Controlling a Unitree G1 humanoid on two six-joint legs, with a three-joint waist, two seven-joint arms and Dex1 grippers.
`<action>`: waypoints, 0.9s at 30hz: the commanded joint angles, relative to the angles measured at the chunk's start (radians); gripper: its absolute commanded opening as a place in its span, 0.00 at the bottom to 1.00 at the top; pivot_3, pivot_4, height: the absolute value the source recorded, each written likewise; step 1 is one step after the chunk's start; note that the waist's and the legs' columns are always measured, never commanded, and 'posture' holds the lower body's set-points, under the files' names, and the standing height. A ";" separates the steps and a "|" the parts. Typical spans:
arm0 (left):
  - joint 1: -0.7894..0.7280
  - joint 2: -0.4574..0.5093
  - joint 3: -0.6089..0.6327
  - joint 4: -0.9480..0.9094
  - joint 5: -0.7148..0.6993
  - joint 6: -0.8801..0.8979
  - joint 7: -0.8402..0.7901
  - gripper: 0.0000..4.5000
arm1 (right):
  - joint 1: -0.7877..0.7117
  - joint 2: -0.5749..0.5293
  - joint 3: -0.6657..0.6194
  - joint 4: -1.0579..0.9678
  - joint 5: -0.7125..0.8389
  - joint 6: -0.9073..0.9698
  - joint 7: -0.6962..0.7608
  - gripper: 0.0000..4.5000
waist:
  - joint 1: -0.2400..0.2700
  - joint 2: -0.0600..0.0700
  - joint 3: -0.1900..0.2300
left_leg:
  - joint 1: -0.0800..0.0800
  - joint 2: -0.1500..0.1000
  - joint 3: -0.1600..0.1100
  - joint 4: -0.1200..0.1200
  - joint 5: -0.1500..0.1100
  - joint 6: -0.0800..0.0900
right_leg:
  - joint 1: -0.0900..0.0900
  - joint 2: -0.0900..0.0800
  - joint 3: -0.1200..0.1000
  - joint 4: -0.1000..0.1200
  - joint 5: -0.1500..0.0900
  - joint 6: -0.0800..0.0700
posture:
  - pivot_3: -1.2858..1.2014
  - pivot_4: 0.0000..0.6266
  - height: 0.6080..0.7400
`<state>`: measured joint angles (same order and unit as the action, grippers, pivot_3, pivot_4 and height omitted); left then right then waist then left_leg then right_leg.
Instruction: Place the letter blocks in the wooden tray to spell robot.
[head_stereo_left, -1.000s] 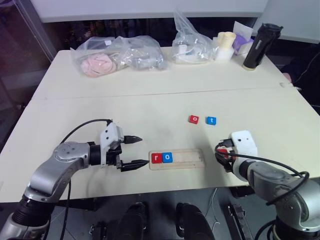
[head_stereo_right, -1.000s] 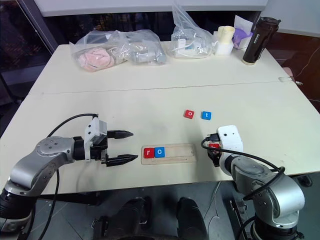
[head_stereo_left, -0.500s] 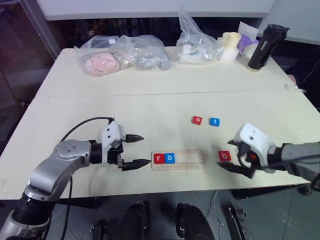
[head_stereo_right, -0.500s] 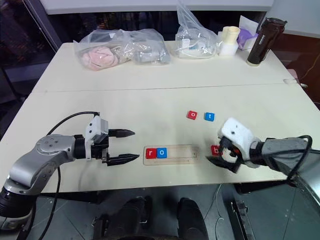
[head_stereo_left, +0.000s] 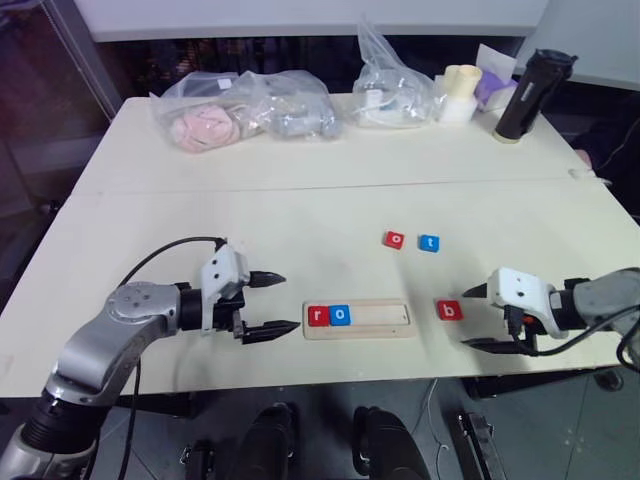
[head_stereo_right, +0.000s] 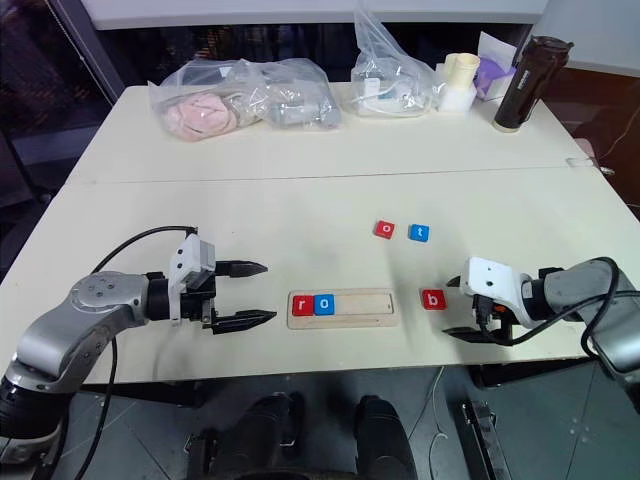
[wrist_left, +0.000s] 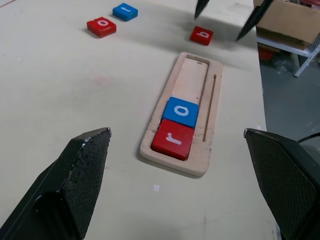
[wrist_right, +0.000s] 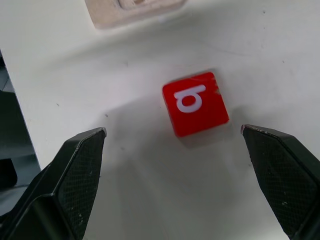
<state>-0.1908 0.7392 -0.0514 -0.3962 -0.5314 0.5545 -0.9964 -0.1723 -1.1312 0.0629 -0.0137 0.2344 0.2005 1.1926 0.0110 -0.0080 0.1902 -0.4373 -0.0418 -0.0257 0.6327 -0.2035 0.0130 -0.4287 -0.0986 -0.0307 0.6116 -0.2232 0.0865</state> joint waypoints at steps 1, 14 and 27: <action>0.020 0.005 0.021 -0.019 0.009 -0.037 -0.003 1.00 | -0.050 0.034 0.013 0.069 -0.030 -0.041 0.027 0.99 | 0.001 0.000 0.000 | 0.000 0.000 0.000 0.000 0.000 0.000 | 0.000 0.000 0.000 0.000 0.000 0.000 | 0.52 0.24 0.98; 0.088 0.012 0.036 0.004 0.028 -0.108 -0.019 1.00 | -0.096 0.113 0.048 0.087 -0.085 -0.036 0.049 0.94 | 0.001 0.000 -0.001 | 0.002 0.001 0.000 0.000 0.000 0.000 | 0.002 0.000 0.000 0.001 0.001 -0.001 | 0.52 0.24 0.98; 0.093 0.015 0.036 0.010 0.030 -0.123 -0.022 1.00 | -0.153 0.131 0.028 -0.083 -0.064 0.071 0.035 0.25 | 0.000 0.001 -0.001 | 0.003 0.001 0.000 0.000 0.000 0.000 | 0.001 0.000 0.001 0.002 0.001 -0.001 | 0.52 0.24 0.98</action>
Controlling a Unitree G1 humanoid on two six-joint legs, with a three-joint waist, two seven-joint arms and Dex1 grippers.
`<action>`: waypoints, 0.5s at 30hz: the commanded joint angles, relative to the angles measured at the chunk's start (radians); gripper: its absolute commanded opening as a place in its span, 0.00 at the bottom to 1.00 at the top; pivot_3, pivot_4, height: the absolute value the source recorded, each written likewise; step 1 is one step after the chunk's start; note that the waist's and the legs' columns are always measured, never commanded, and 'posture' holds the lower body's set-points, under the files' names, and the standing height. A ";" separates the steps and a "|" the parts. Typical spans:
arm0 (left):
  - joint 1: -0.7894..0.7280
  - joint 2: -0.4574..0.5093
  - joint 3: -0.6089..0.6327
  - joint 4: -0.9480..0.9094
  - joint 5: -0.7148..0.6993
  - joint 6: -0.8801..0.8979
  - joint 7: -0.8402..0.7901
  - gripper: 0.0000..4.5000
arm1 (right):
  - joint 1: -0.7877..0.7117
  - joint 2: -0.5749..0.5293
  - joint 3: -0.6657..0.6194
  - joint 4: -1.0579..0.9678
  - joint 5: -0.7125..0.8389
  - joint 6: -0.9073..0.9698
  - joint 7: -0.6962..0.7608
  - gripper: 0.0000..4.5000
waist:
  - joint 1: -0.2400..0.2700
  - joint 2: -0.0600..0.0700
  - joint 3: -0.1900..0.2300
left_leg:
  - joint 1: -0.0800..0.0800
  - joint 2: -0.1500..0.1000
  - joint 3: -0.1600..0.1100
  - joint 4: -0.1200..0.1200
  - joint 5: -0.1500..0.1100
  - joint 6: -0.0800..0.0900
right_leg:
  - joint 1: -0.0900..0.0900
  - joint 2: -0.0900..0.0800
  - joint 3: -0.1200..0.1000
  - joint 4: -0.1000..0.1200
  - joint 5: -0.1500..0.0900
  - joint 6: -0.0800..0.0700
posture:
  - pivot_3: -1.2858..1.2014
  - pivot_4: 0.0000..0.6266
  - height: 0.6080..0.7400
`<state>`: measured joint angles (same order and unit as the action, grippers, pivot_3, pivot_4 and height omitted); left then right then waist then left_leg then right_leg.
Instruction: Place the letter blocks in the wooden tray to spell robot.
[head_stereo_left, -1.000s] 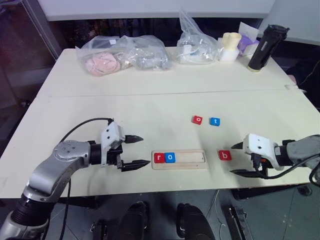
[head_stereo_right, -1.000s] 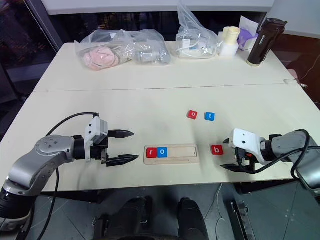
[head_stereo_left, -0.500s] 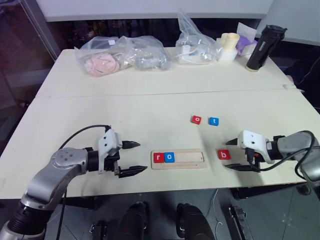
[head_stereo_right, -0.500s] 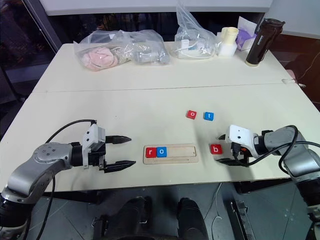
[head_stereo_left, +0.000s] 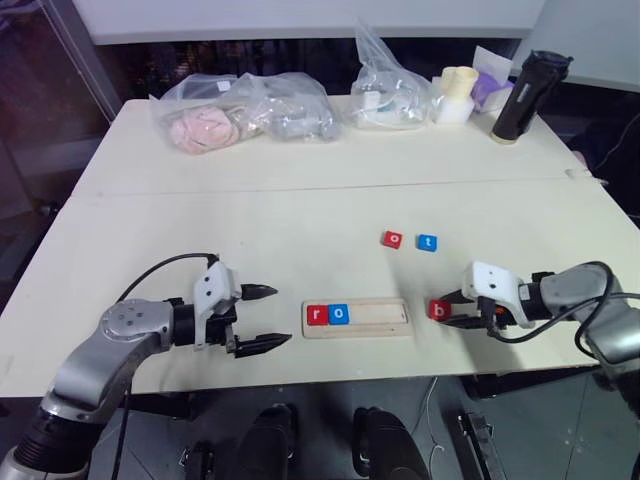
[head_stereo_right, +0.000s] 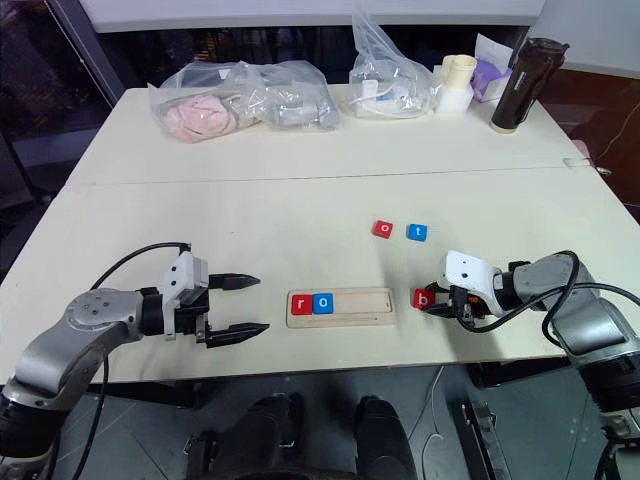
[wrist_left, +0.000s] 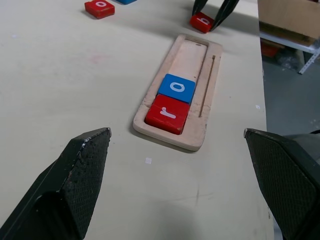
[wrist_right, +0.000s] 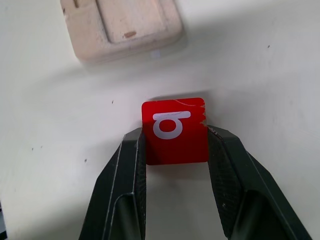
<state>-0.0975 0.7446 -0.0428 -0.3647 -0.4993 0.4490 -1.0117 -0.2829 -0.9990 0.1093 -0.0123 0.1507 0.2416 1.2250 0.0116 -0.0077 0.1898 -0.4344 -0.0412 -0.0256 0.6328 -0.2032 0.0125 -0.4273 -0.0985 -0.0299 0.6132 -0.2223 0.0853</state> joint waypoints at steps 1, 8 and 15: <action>0.006 0.008 0.026 -0.017 0.001 -0.027 -0.010 1.00 | -0.054 -0.002 -0.012 -0.131 0.031 0.050 0.013 0.25 | 0.000 0.000 0.000 | 0.000 0.000 0.000 0.000 0.000 0.000 | 0.000 0.000 0.000 0.000 0.000 0.000 | 0.52 0.24 0.98; 0.006 0.000 0.018 -0.006 0.010 -0.041 -0.014 1.00 | -0.108 0.040 0.050 -0.282 0.055 0.161 0.021 0.25 | 0.003 0.000 0.000 | 0.000 0.000 0.000 0.000 0.000 0.000 | 0.000 0.000 0.000 0.000 0.000 0.000 | 0.52 0.24 0.98; -0.060 -0.002 0.011 -0.071 -0.022 0.058 0.033 1.00 | -0.136 0.133 0.135 -0.294 0.007 0.197 -0.040 0.25 | 0.003 0.000 0.000 | 0.000 0.000 0.000 0.000 0.000 0.000 | 0.000 0.000 0.000 0.000 0.000 0.000 | 0.52 0.24 0.98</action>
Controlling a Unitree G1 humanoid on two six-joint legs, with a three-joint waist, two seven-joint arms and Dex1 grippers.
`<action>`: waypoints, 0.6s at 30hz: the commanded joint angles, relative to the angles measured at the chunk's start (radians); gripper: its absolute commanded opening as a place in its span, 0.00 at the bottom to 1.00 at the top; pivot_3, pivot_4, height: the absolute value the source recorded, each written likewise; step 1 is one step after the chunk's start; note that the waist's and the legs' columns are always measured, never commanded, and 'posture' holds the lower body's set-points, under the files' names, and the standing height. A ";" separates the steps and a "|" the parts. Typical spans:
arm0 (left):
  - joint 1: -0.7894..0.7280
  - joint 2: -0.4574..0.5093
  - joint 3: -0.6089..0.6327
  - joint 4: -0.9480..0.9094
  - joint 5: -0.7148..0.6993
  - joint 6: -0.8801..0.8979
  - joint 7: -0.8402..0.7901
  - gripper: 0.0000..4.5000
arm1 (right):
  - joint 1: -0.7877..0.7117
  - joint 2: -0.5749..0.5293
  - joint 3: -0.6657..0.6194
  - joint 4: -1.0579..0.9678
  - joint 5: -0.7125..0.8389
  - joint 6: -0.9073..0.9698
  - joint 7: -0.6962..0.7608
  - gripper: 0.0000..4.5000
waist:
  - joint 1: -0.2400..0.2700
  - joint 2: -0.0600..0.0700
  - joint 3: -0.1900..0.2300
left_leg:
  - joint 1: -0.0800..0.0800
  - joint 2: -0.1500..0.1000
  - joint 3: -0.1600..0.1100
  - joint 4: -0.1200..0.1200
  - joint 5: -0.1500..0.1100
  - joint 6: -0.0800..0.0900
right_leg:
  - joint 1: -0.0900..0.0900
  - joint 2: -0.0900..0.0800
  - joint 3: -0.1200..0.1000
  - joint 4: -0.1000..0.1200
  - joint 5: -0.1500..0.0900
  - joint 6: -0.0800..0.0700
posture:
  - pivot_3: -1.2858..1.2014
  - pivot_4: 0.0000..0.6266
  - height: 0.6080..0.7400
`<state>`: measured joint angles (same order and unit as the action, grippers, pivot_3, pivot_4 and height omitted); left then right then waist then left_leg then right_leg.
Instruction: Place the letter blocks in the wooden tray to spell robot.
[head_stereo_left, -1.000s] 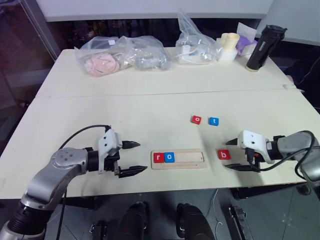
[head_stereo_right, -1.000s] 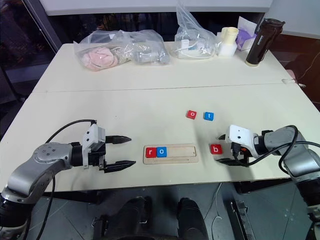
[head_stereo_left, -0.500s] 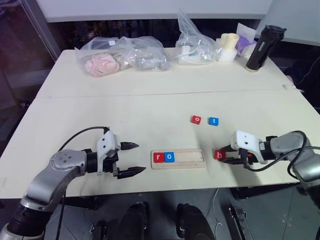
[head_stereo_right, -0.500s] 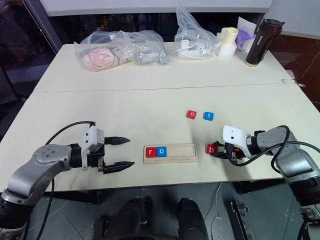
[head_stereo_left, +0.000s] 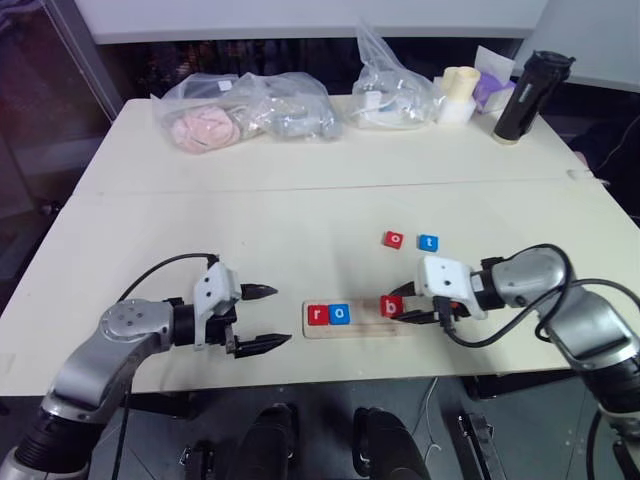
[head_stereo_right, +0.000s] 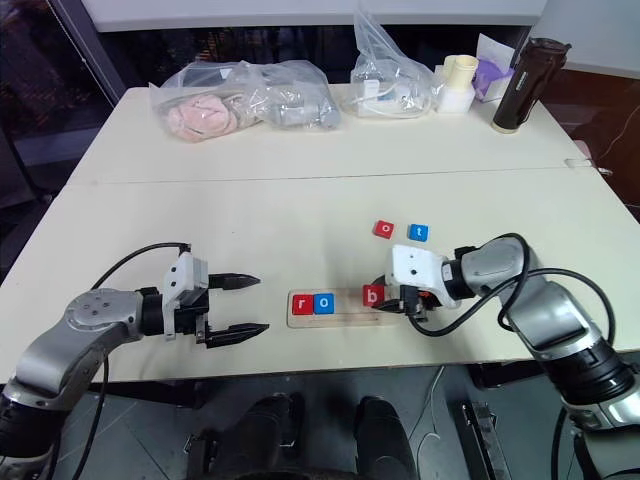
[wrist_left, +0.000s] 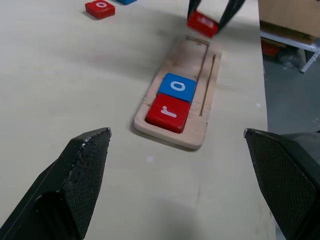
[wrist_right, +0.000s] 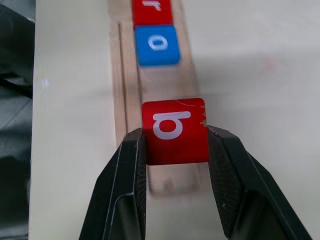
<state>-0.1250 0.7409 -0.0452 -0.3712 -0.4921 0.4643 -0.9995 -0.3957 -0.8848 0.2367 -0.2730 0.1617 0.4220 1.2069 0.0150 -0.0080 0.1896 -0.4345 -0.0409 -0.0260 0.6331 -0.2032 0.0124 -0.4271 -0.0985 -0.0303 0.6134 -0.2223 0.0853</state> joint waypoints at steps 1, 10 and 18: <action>-0.040 0.002 0.014 -0.073 -0.033 0.058 0.028 1.00 | -0.024 0.026 0.013 -0.037 -0.003 0.023 -0.026 0.25 | -0.001 0.000 0.000 | 0.000 0.000 0.000 0.000 0.000 0.000 | 0.000 0.000 0.000 0.000 0.000 0.000 | 0.52 0.24 0.98; -0.067 0.001 0.018 -0.140 -0.063 0.148 0.077 1.00 | -0.029 0.061 0.056 -0.047 -0.015 0.043 -0.044 0.25 | -0.002 0.000 0.000 | 0.000 0.000 0.000 0.000 0.000 0.000 | 0.000 0.001 0.000 0.001 0.000 0.000 | 0.52 0.24 0.98; -0.044 0.011 -0.009 -0.163 -0.047 0.142 0.078 1.00 | -0.038 0.103 0.083 -0.022 -0.042 0.040 -0.074 0.25 | -0.002 0.000 0.000 | 0.000 0.000 0.000 0.001 0.000 0.000 | 0.000 0.001 -0.001 0.001 0.000 0.000 | 0.52 0.24 0.98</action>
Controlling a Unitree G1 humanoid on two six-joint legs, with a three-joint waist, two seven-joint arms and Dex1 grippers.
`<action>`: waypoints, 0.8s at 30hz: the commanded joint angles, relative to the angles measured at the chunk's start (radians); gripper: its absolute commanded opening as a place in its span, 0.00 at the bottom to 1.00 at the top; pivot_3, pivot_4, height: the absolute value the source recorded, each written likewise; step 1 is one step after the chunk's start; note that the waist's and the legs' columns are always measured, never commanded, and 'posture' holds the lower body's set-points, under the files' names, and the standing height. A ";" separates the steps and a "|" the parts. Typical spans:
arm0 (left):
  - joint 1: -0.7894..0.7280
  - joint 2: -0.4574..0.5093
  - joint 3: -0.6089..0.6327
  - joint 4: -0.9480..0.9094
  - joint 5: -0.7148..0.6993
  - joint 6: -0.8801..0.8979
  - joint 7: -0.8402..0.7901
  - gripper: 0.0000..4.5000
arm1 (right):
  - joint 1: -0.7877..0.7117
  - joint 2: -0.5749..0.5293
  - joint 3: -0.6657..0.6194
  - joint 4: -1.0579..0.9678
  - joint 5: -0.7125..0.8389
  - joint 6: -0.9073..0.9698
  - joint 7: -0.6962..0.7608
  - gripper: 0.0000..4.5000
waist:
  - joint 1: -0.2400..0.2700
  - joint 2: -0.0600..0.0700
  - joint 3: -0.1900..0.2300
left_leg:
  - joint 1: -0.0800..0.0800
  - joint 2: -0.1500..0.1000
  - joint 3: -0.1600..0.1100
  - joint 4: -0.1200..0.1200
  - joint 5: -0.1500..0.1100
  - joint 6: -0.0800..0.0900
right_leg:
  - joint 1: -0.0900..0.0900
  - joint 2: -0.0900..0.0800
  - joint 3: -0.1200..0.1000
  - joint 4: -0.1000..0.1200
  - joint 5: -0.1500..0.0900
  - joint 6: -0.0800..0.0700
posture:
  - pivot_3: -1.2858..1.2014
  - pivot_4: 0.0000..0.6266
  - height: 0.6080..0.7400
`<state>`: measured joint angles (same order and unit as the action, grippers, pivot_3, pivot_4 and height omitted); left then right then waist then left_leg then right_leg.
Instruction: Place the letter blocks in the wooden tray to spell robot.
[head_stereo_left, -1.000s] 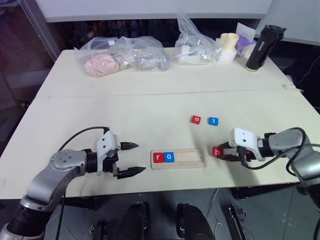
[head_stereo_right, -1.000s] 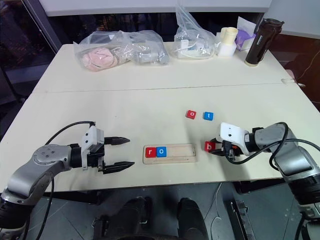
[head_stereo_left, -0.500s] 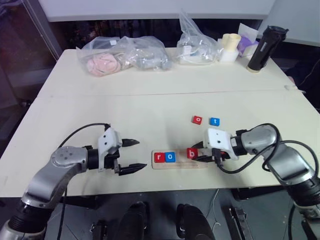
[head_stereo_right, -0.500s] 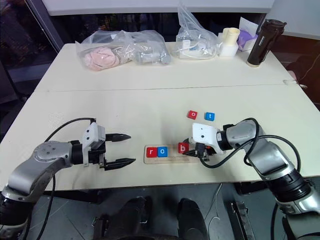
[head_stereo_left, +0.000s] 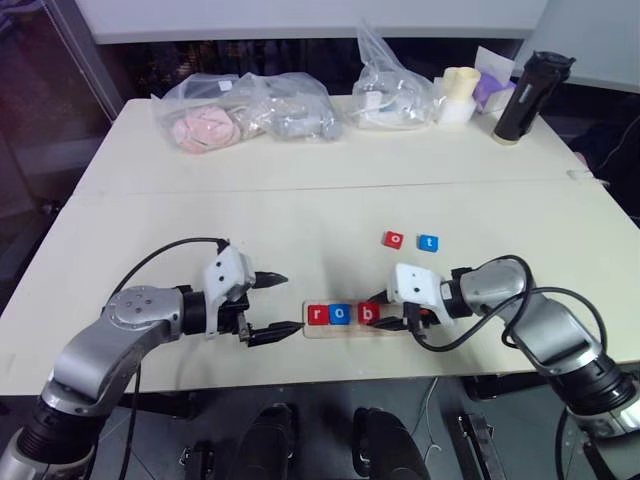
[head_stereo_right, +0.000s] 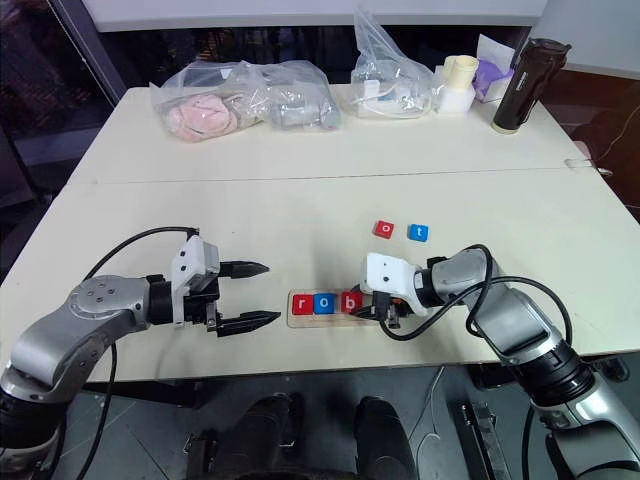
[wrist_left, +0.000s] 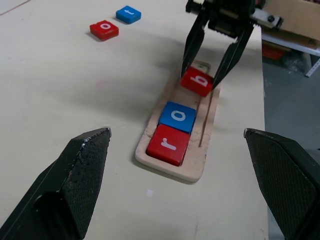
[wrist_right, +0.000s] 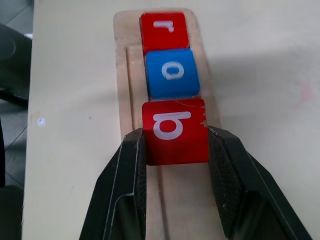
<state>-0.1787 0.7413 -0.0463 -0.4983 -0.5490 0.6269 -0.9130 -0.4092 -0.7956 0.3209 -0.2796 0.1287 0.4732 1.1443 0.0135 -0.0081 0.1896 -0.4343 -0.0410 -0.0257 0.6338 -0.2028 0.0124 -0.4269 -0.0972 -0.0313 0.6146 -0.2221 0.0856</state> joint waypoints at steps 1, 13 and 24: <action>0.013 0.013 -0.010 -0.034 0.013 -0.025 -0.012 1.00 | -0.029 0.018 0.002 -0.009 -0.013 -0.013 -0.013 0.25 | -0.001 0.000 0.000 | 0.000 0.000 0.000 0.000 0.000 0.000 | 0.000 0.000 0.000 0.000 0.000 0.000 | 0.52 0.24 0.98; 0.030 0.018 0.008 -0.016 0.013 -0.050 -0.032 1.00 | -0.036 0.030 0.019 0.019 -0.025 -0.024 -0.008 0.25 | -0.001 0.000 0.000 | 0.000 0.000 0.000 0.000 0.000 0.000 | 0.000 0.000 0.000 0.000 0.000 0.000 | 0.52 0.24 0.98; 0.047 0.017 0.011 -0.007 0.023 -0.075 -0.028 1.00 | -0.041 0.042 0.034 0.043 -0.043 -0.040 -0.001 0.25 | -0.001 0.000 0.000 | 0.000 0.000 0.000 0.000 0.000 0.000 | 0.000 0.000 0.000 0.000 0.000 0.000 | 0.52 0.24 0.98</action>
<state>-0.1300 0.7538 -0.0583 -0.4906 -0.5308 0.5739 -0.9424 -0.4339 -0.7610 0.3564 -0.2271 0.0870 0.4454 1.1404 0.0129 -0.0081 0.1896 -0.4343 -0.0410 -0.0256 0.6340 -0.2027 0.0124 -0.4269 -0.0970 -0.0312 0.6149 -0.2220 0.0857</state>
